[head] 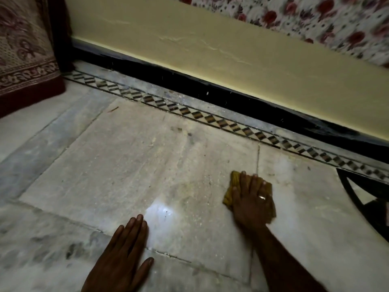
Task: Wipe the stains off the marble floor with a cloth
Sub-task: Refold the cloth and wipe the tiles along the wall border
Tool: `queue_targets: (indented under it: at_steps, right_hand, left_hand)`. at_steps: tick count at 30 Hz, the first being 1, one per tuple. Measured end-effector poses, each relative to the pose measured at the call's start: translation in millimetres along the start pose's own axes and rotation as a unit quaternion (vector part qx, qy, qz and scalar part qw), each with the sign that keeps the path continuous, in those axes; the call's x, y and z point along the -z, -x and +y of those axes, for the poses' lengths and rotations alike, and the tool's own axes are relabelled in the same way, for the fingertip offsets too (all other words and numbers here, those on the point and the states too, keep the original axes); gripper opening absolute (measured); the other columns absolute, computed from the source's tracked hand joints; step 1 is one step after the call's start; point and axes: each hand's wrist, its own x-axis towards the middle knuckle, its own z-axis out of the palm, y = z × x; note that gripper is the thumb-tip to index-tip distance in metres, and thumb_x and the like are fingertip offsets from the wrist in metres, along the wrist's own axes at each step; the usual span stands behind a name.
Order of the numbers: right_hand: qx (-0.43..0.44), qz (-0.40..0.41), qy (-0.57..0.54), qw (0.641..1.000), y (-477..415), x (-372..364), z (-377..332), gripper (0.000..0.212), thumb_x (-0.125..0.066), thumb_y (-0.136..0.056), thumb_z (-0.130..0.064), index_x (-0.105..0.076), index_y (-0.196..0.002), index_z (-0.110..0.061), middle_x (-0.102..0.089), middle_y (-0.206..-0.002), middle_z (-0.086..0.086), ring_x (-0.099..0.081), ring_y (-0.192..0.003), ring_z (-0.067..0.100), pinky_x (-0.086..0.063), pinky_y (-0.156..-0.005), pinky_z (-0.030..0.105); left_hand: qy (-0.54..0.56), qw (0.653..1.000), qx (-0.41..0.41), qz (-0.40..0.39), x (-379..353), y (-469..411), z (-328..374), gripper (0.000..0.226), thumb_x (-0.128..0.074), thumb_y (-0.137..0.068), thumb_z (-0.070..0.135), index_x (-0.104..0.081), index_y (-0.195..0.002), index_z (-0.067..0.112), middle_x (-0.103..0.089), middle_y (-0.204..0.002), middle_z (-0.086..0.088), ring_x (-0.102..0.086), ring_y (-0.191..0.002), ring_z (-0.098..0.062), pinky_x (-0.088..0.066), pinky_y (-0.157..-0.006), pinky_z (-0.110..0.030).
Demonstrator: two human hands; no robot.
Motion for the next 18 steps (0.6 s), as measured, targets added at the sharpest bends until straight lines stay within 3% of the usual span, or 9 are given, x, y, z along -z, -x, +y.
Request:
queue_targets:
  at_steps: [4, 7, 9, 12, 15, 18]
  right_hand:
    - [0.079, -0.033, -0.001, 0.996, -13, -3, -64, 0.063, -0.018, -0.108, -0.048, 0.004, -0.164, -0.028, 0.006, -0.172, 0.013, 0.005, -0.157, 0.042, 0.0, -0.124, 0.062]
    - [0.196, 0.032, 0.006, 0.98, 14, -14, -103, 0.062, -0.037, -0.104, -0.045, -0.03, -0.16, -0.021, -0.028, -0.165, 0.019, -0.024, -0.152, 0.047, -0.017, -0.121, 0.06]
    - [0.267, 0.047, -0.005, 0.963, 47, -25, -117, 0.058, -0.045, -0.103, -0.043, -0.039, -0.157, -0.024, -0.035, -0.163, 0.017, -0.024, -0.153, 0.044, -0.022, -0.12, 0.059]
    - [0.366, 0.052, -0.012, 0.929, 100, -34, -108, 0.062, -0.049, -0.101, -0.043, -0.037, -0.159, -0.025, -0.03, -0.166, 0.013, -0.018, -0.156, 0.039, -0.024, -0.12, 0.057]
    - [0.436, 0.043, 0.019, 0.899, 127, -33, -63, 0.061, -0.047, -0.101, -0.047, -0.035, -0.159, -0.032, -0.03, -0.167, 0.008, -0.024, -0.155, 0.036, -0.024, -0.121, 0.054]
    - [0.413, 0.014, 0.051, 0.909, 105, -29, -19, 0.054, -0.034, -0.106, -0.042, -0.033, -0.159, -0.036, -0.034, -0.166, 0.006, -0.034, -0.151, 0.038, -0.03, -0.118, 0.06]
  left_hand:
    - [-0.004, 1.0, 0.007, -0.005, -1, -3, -2, 0.074, -0.039, -0.097, 0.056, -0.045, -0.149, 0.003, -0.036, -0.161, -0.013, -0.031, -0.149, -0.027, -0.022, -0.121, -0.042]
    - [-0.004, 1.0, 0.011, -0.004, 1, -4, 0, 0.076, -0.047, -0.092, 0.055, -0.047, -0.147, 0.002, -0.039, -0.159, -0.013, -0.034, -0.147, -0.026, -0.023, -0.12, -0.04]
    - [-0.008, 1.0, 0.013, -0.003, 2, -4, 1, 0.077, -0.049, -0.09, 0.055, -0.048, -0.146, 0.002, -0.041, -0.158, -0.013, -0.036, -0.146, -0.025, -0.022, -0.12, -0.039]
    - [-0.009, 1.0, 0.023, -0.009, 3, -3, 1, 0.076, -0.045, -0.094, 0.055, -0.048, -0.146, 0.001, -0.04, -0.158, -0.014, -0.038, -0.145, -0.027, -0.025, -0.119, -0.04]
    - [-0.012, 1.0, 0.02, -0.001, 6, -3, 2, 0.072, -0.039, -0.098, 0.053, -0.048, -0.145, -0.001, -0.041, -0.157, -0.016, -0.042, -0.144, -0.031, -0.031, -0.115, -0.044]
    - [-0.011, 1.0, 0.017, 0.002, 10, -4, 3, 0.073, -0.042, -0.097, 0.052, -0.046, -0.147, -0.001, -0.038, -0.159, -0.017, -0.039, -0.146, -0.03, -0.03, -0.116, -0.043]
